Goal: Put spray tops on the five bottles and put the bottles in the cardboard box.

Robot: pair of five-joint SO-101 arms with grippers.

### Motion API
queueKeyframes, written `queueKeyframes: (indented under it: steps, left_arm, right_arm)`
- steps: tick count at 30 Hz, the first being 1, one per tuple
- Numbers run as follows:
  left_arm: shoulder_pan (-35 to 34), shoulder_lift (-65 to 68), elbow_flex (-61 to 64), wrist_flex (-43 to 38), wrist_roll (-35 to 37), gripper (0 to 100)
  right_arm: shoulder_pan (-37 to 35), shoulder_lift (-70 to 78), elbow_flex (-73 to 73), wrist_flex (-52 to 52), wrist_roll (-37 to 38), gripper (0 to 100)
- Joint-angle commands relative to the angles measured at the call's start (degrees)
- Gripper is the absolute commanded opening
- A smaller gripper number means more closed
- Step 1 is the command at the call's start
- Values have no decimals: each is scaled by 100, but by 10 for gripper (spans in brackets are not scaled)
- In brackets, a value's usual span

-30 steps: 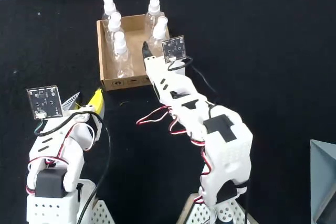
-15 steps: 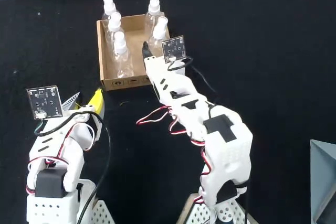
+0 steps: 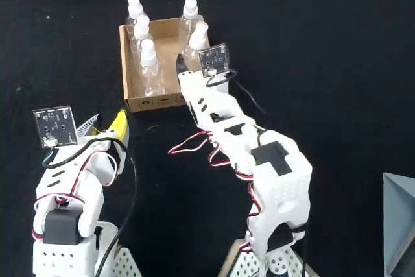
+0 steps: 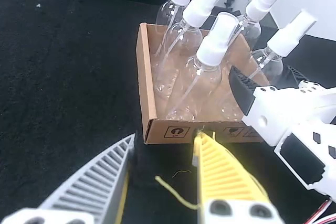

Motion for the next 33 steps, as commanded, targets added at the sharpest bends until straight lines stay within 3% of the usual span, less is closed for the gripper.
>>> queueKeyframes:
  steps: [1, 12, 33]
  left_arm:
    - [-57, -79, -66, -132, 9, 166]
    - [-57, -79, -66, -132, 9, 166]
    - [-57, -79, -66, -141, 9, 166]
  right_arm:
    - [123, -22, -338, 26, 53, 373]
    - [105, -822, 268, 79, 9, 373]
    - [-123, -901, 611, 70, 44, 372]
